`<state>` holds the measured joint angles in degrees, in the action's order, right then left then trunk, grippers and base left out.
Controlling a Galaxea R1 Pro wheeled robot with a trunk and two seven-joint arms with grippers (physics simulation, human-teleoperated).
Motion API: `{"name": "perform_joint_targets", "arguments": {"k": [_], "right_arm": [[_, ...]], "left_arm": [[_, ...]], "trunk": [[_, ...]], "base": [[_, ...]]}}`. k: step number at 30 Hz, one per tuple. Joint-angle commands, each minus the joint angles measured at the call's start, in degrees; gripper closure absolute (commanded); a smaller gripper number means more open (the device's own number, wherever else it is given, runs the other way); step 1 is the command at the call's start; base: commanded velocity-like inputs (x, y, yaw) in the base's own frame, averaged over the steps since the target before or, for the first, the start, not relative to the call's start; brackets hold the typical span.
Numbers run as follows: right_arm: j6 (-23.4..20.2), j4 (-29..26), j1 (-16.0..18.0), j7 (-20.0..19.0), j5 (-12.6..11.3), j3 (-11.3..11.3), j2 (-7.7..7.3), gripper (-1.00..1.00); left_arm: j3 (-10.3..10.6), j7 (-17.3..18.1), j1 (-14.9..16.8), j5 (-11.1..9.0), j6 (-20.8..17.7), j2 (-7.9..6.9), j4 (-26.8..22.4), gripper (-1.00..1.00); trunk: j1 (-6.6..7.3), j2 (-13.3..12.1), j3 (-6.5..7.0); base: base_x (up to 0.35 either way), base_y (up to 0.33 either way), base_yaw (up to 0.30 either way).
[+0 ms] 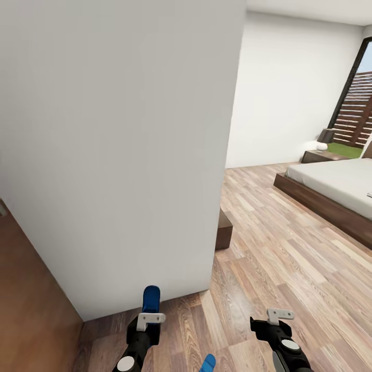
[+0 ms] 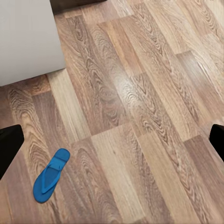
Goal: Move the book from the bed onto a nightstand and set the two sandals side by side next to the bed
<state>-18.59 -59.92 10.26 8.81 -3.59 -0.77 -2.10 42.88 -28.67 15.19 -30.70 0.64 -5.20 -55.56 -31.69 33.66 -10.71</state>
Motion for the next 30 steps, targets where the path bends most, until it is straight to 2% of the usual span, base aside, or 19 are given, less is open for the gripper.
{"name": "perform_joint_targets", "arguments": {"k": [1, 24, 30], "right_arm": [[-0.29, -0.11, 0.02, 0.31, -0.41, 0.07, -0.02, -1.00], [-0.32, -0.14, 0.02, 0.37, -0.45, -0.19, 0.08, -1.00], [-0.23, -0.14, 0.02, 0.34, -0.45, -0.17, 0.08, -1.00]], "left_arm": [[0.32, -0.50, 0.10, -0.42, 0.06, -0.07, -0.08, 1.00], [0.29, -0.51, 0.10, -0.33, 0.06, -0.07, -0.08, 1.00], [0.27, -0.51, 0.10, -0.41, 0.03, -0.07, -0.08, 1.00]], "trunk": [[-0.02, 0.09, -0.10], [-0.02, 0.09, -0.10], [-0.02, 0.09, -0.10]], "base": [[-0.017, 0.009, 0.122], [-0.001, 0.000, 0.006], [0.098, 0.000, 0.000]]}}
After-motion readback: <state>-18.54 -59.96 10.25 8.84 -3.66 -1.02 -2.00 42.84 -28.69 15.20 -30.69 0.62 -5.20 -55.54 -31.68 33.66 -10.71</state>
